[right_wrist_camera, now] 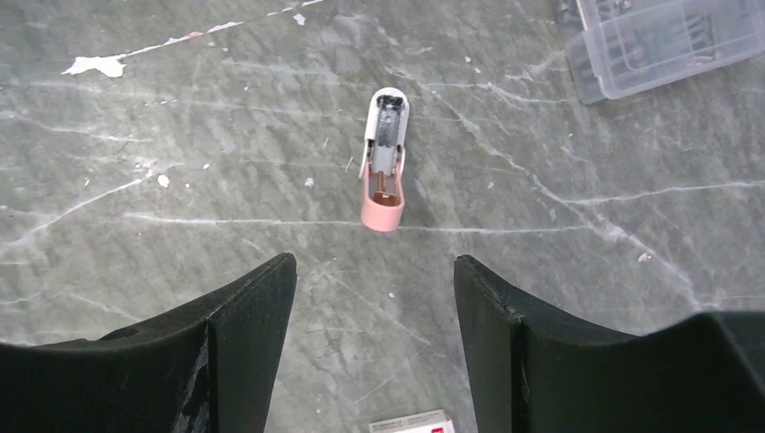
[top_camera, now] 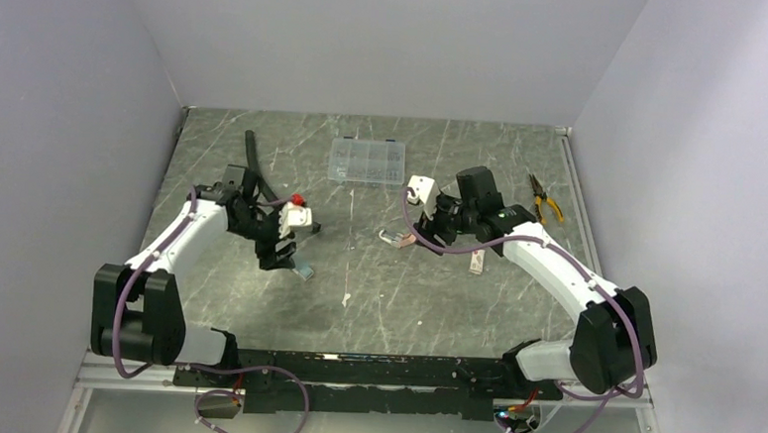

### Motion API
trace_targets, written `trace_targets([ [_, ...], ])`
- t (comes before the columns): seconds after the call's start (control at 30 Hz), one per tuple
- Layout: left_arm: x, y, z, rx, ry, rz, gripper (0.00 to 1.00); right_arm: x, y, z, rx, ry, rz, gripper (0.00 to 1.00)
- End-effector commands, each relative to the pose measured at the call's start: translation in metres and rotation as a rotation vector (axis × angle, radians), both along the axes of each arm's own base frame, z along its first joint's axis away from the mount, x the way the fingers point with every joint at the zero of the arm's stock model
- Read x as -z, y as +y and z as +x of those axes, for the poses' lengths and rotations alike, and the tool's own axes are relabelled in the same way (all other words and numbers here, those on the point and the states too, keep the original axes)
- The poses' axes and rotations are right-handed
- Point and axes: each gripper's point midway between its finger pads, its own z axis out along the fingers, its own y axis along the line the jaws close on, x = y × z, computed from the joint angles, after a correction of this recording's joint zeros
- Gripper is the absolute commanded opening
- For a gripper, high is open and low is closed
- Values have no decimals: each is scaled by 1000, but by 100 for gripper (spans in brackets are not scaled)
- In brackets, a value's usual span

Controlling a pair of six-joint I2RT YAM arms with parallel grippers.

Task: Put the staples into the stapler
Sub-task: Move the stapler to the center of the board.

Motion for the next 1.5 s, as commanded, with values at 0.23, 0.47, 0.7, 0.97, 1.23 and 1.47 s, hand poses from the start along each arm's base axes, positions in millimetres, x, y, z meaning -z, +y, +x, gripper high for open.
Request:
trace_targets([
  [0.23, 40, 11, 17, 312, -277, 139, 75, -20, 7, -14, -21, 19, 53, 68],
  [0.47, 56, -9, 16, 336, -301, 146, 67, -11, 5, -14, -7, 29, 38, 68],
  [0.7, 38, -60, -3, 269, -190, 3, 28, -15, 5, -9, 0, 13, 36, 68],
  [0.97, 32, -128, -13, 171, -82, -59, 29, -20, 11, 4, 4, 2, 33, 68],
  [1.23, 52, -143, -12, 104, -48, 20, 70, -22, 21, 11, 7, 0, 70, 68],
  [1.47, 21, -126, -10, 65, -153, -2, 94, -28, 47, 4, -18, -1, 148, 68],
])
